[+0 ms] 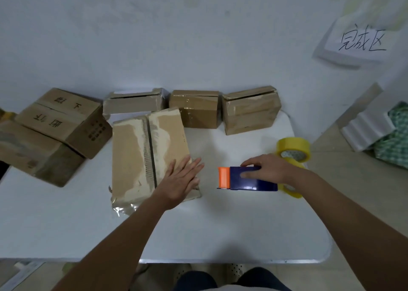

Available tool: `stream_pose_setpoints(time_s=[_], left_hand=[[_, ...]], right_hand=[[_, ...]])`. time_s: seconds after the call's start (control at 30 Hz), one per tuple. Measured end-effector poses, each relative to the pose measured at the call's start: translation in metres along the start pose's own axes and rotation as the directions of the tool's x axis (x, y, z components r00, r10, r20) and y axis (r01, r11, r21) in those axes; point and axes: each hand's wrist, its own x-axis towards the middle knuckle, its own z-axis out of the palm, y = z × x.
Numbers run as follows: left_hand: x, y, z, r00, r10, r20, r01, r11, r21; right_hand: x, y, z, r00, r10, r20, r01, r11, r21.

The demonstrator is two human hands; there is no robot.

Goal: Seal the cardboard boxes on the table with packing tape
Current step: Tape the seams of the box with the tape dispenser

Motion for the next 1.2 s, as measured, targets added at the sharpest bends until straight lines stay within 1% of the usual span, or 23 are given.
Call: stream_pose_setpoints(time_s=[0.07,0.1,0.17,0.3,0.37,0.57,0.73,0.8,0.87,0.9,0.93,1.0,1.03,1.13,1.17,1.2], left_hand=[[0.0,0.001,0.0,1.0,-0.004,0.005,0.004,1.0,0.007],[0.0,0.002,0.0,1.0,-0.006,0.005,0.006,1.0,0.006],[0.001,0.003,-0.001,1.0,-0.009,0.0,0.009,1.0,-0.003],[-0.002,0.007,0.002,1.0,-0.015,0.003,0.015,1.0,0.026],[-0.002,0.006,0.003,1.0,-0.008,-0.002,0.008,0.999,0.036],[0.002,0.003,0.004,1.0,-0.011,-0.008,0.011,0.999,0.036],[0.009,0.002,0.005,0.999,-0.05,-0.004,0.05,0.999,0.005],[0.009,0.002,0.004,0.998,-0.055,-0.003,0.055,0.998,-0.004],[0.005,0.005,0.008,0.999,-0.049,-0.018,0.049,0.999,-0.023],[0.003,0.006,0.009,0.999,-0.041,-0.03,0.04,0.999,-0.025],[0.002,0.006,0.008,0.999,-0.036,-0.031,0.035,0.999,-0.027],[0.005,0.004,0.007,0.999,-0.045,-0.02,0.044,0.998,-0.037],[0.007,0.003,0.006,0.999,-0.05,-0.013,0.05,0.997,-0.051],[0.008,-0.001,0.002,0.999,-0.036,0.001,0.036,0.993,-0.113],[0.008,-0.003,0.001,0.999,-0.034,0.001,0.034,0.987,-0.156],[0.008,-0.005,0.0,0.999,-0.035,0.001,0.035,0.977,-0.212]], right_hand=[[-0.001,0.001,0.002,0.998,0.017,0.064,-0.013,0.998,-0.056],[-0.001,0.001,0.005,0.998,0.01,0.061,-0.007,0.998,-0.055],[0.0,0.0,0.015,1.0,-0.022,0.02,0.023,0.999,-0.044],[0.01,-0.017,0.043,0.99,-0.081,-0.115,0.057,0.979,-0.197],[0.016,-0.021,0.055,0.979,-0.091,-0.181,0.05,0.974,-0.223],[0.029,-0.027,0.071,0.948,-0.141,-0.285,0.057,0.957,-0.285],[0.037,-0.039,0.072,0.956,-0.066,-0.286,-0.032,0.946,-0.322],[0.042,-0.041,0.067,0.946,0.013,-0.325,-0.141,0.916,-0.374],[0.046,-0.033,0.055,0.934,0.115,-0.338,-0.264,0.861,-0.435],[0.048,-0.027,0.048,0.928,0.169,-0.332,-0.303,0.861,-0.408],[0.049,-0.022,0.044,0.927,0.207,-0.311,-0.313,0.886,-0.342],[0.054,-0.018,0.046,0.933,0.192,-0.303,-0.265,0.939,-0.221],[0.058,-0.02,0.054,0.932,0.17,-0.32,-0.246,0.946,-0.213],[0.068,-0.025,0.09,0.898,0.108,-0.426,-0.247,0.926,-0.285],[0.07,-0.023,0.102,0.901,0.101,-0.423,-0.25,0.916,-0.314],[0.071,-0.018,0.114,0.918,0.115,-0.38,-0.251,0.91,-0.33]])
